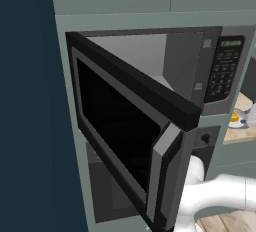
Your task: Pick the cheese from the counter and place it in the microwave. Then turn on the microwave.
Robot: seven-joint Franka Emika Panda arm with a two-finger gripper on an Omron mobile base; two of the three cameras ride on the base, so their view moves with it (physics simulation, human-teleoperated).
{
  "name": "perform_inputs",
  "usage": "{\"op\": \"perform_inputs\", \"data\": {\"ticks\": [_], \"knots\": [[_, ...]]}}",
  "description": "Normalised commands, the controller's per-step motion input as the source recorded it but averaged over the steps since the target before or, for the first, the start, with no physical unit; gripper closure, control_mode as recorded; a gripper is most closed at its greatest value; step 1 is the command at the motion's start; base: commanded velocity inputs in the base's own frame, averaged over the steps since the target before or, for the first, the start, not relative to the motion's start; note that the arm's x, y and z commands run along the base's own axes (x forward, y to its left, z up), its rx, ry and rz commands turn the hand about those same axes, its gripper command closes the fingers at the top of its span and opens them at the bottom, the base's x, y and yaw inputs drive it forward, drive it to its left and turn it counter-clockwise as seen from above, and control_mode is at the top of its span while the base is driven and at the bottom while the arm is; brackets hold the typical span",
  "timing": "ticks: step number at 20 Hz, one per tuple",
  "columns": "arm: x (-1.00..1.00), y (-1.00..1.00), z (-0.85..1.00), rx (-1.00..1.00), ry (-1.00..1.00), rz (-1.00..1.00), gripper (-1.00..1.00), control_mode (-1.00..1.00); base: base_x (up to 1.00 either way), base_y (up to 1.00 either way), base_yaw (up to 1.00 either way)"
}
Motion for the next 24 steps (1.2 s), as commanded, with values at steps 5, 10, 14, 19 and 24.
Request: {"op": "perform_inputs", "data": {"ticks": [5,10,14,19,24], "knots": [[0.18,-0.13,-0.16,0.00,0.01,0.00,-1.00,-1.00,0.00,0.00,0.00],[0.20,-0.09,-0.15,0.00,0.03,0.00,-1.00,-1.00,0.00,0.00,0.00],[0.25,-0.04,-0.12,0.00,0.02,0.00,-1.00,-1.00,0.00,0.00,0.00],[0.30,-0.06,-0.12,0.00,0.00,0.00,-1.00,-1.00,0.00,0.00,0.00],[0.22,-0.06,-0.19,0.00,0.02,0.00,-1.00,-1.00,0.00,0.00,0.00]]}}
